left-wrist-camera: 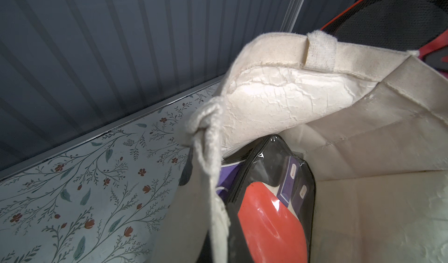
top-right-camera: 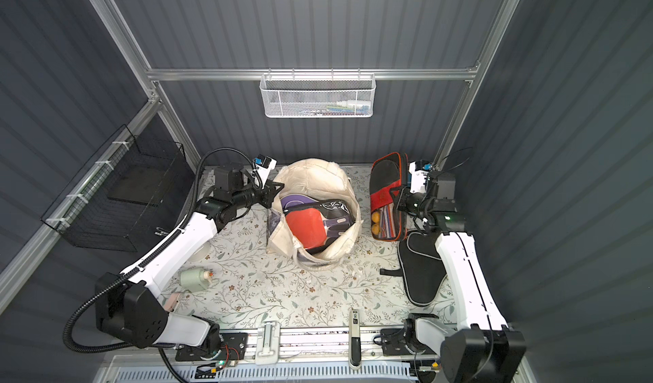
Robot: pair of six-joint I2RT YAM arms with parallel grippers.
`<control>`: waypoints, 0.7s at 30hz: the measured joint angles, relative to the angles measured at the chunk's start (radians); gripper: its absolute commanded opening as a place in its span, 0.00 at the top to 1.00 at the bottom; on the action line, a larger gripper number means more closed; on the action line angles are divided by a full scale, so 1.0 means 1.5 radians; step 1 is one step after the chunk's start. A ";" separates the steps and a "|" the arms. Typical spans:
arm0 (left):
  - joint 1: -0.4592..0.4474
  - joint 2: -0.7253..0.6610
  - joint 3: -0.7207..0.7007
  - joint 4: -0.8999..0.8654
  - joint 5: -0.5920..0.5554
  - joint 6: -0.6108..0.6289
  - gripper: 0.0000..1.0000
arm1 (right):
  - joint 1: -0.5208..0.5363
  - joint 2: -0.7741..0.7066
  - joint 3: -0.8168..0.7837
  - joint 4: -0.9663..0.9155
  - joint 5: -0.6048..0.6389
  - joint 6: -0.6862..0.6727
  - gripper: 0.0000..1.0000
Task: Remove the ping pong set from the canvas bag
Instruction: Place the ping pong set at the center of the board.
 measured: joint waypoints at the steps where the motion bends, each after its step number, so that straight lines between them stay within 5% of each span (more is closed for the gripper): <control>1: 0.000 -0.001 -0.004 0.003 -0.001 0.000 1.00 | 0.000 0.021 -0.005 0.021 -0.007 0.008 1.00; 9: 0.000 -0.007 -0.012 0.006 -0.005 0.000 1.00 | -0.001 0.219 0.016 0.128 -0.043 0.031 1.00; 21: 0.000 -0.008 -0.011 0.004 -0.002 0.000 1.00 | -0.105 0.464 0.262 0.172 -0.219 0.050 1.00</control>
